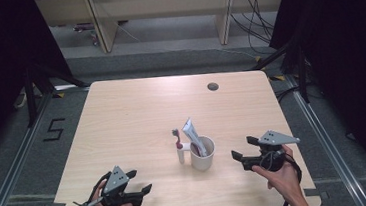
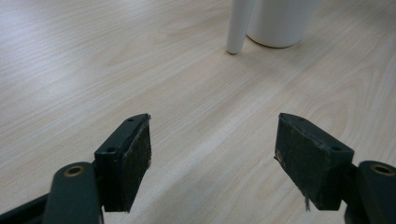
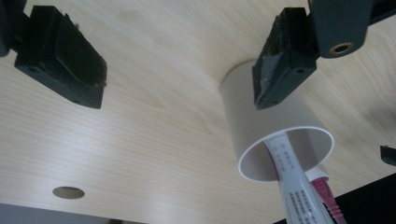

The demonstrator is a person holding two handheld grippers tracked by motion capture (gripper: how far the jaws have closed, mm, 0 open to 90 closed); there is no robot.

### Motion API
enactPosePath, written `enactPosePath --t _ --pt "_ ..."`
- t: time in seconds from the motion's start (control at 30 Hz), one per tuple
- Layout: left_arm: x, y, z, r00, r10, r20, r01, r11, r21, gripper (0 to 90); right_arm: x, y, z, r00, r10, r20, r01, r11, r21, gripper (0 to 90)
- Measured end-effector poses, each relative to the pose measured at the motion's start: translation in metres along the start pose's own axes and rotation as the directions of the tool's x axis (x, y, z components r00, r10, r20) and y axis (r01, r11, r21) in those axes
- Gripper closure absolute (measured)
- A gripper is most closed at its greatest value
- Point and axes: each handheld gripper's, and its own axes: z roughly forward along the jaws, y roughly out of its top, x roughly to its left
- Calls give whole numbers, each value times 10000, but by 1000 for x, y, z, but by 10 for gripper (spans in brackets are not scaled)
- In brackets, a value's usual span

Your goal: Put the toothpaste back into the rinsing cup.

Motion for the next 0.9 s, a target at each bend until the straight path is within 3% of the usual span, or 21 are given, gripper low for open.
enactPosePath --t 0.2,0.27,0.33,0.37,0.43,0.47,0.57,0.67,0.7,0.73,0.77,0.8,0.83,0.87,0.9 --pt "1 0 -1 10000 -36 -64 36 10000 13 269 -3 -7 -6 9998 -128 126 125 9998 171 188" --pt "1 0 -1 10000 5 -3 -5 10000 12 268 -1 -11 -6 9998 186 103 -186 9998 85 188" --pt "0 0 0 10000 -45 23 45 10000 -57 268 -3 -13 -7 9997 -90 210 88 9999 101 188" --pt "1 0 0 10000 -12 9 12 10000 -9 268 -2 -15 -8 9999 134 108 -136 9997 214 188" --pt "1 0 -1 10000 -30 -11 30 10000 0 268 -4 -17 -10 9998 -102 179 97 9994 327 186" --pt "2 0 -1 10000 -17 -23 17 10000 -1 268 -2 -19 -10 9998 147 98 -150 9992 370 185" --pt "2 0 -1 10000 14 -30 -14 10000 -5 267 -3 -22 -11 9997 -87 230 76 9989 454 185" --pt "1 0 -1 10000 26 -34 -26 10000 -4 266 -1 -27 -11 9998 -14 201 2 9981 616 184" --pt "1 0 -1 10000 36 -36 -36 10000 5 265 -2 -28 -10 9993 -232 286 213 9977 650 183" --pt "1 0 -1 10000 41 -42 -41 10000 3 265 -1 -29 -11 10000 -4 78 -2 9969 785 182" --pt "2 0 -1 10000 44 -49 -44 10000 6 265 -1 -30 -11 9996 -213 178 197 9963 835 182" --pt "2 0 -1 10000 42 -52 -42 10000 5 265 1 -31 -11 9998 113 146 -126 9958 908 181" --pt "2 0 -1 10000 56 -80 -56 10000 16 264 -1 -32 -12 9998 -127 133 114 9952 971 174" --pt "2 0 -1 10000 48 -79 -48 10000 8 264 2 -34 -12 9997 149 192 -168 9945 1032 166" --pt "2 0 -1 10000 49 -84 -49 10000 7 263 -1 -35 -12 9994 -207 278 178 9945 1037 166"
